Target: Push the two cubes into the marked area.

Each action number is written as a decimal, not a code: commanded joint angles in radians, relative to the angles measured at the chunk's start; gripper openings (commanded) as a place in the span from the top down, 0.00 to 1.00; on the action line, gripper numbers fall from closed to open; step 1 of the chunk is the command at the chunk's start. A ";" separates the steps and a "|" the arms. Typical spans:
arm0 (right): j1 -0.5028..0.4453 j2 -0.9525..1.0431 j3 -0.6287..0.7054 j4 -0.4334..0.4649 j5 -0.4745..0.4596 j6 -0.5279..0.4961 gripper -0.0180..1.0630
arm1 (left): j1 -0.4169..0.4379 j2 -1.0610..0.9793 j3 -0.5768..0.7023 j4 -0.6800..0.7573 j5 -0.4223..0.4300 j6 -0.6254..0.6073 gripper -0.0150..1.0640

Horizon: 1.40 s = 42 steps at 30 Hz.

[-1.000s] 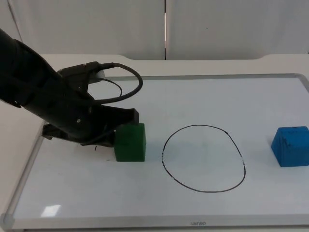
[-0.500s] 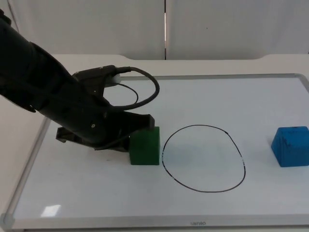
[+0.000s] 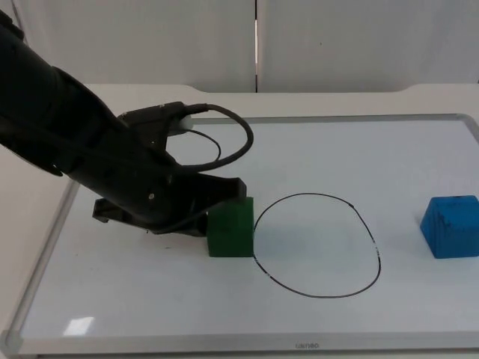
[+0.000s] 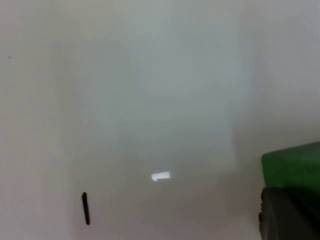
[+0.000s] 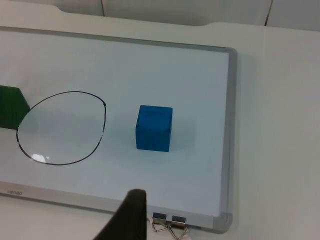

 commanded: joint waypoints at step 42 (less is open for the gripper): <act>-0.007 -0.001 0.008 -0.001 -0.008 -0.003 0.01 | -0.089 0.019 -0.036 -0.048 -0.014 -0.001 0.99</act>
